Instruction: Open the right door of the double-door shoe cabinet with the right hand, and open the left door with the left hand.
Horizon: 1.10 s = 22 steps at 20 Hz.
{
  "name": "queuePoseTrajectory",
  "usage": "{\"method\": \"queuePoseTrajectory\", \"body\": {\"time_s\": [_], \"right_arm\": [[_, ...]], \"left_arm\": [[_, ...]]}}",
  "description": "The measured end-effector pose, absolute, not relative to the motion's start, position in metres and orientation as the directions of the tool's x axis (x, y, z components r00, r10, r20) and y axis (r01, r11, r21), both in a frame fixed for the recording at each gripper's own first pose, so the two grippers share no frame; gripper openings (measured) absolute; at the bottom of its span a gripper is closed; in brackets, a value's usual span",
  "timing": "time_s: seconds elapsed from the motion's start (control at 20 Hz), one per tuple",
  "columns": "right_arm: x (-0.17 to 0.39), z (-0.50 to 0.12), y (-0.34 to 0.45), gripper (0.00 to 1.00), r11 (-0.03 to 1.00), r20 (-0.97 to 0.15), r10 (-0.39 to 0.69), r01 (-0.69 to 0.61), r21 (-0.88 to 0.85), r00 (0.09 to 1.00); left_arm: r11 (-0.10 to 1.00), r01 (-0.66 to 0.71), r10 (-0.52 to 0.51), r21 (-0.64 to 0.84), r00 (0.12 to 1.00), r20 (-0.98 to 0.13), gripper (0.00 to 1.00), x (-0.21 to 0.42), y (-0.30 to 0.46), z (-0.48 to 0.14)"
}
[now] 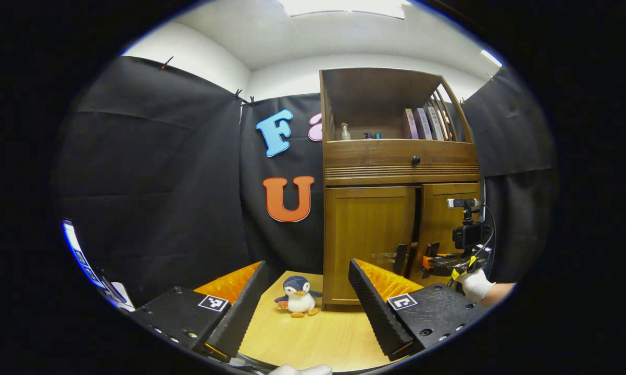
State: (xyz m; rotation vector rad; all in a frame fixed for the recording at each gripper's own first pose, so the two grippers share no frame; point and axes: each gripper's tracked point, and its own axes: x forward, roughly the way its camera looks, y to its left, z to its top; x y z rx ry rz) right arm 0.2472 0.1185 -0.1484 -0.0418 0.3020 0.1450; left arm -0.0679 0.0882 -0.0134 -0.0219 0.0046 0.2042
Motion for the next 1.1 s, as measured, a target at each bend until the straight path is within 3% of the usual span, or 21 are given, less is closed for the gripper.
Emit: {"method": "queuePoseTrajectory", "body": {"time_s": [0.35,0.4,0.5,1.1], "right_arm": [[0.228,-0.148,0.11,0.28,0.985,-0.303,0.155,-0.169,-0.021,0.94],[0.227,-0.148,0.108,0.29,0.985,-0.302,0.153,-0.168,-0.025,0.941],[0.221,-0.148,0.104,0.28,0.986,-0.301,0.152,-0.167,-0.025,0.941],[0.189,-0.146,0.079,0.25,0.988,-0.307,0.148,-0.155,0.001,0.94]], "left_arm": [[0.987,-0.157,0.156,-0.046,0.988,-0.018,0.95,-0.063,0.076,-0.021],[0.988,-0.149,0.148,-0.049,0.989,-0.021,1.0,-0.063,0.075,-0.022],[0.99,-0.133,0.133,-0.055,0.991,-0.017,0.95,-0.063,0.069,-0.021],[0.998,-0.046,0.045,-0.05,0.999,-0.029,0.95,-0.048,0.029,-0.027]]}}
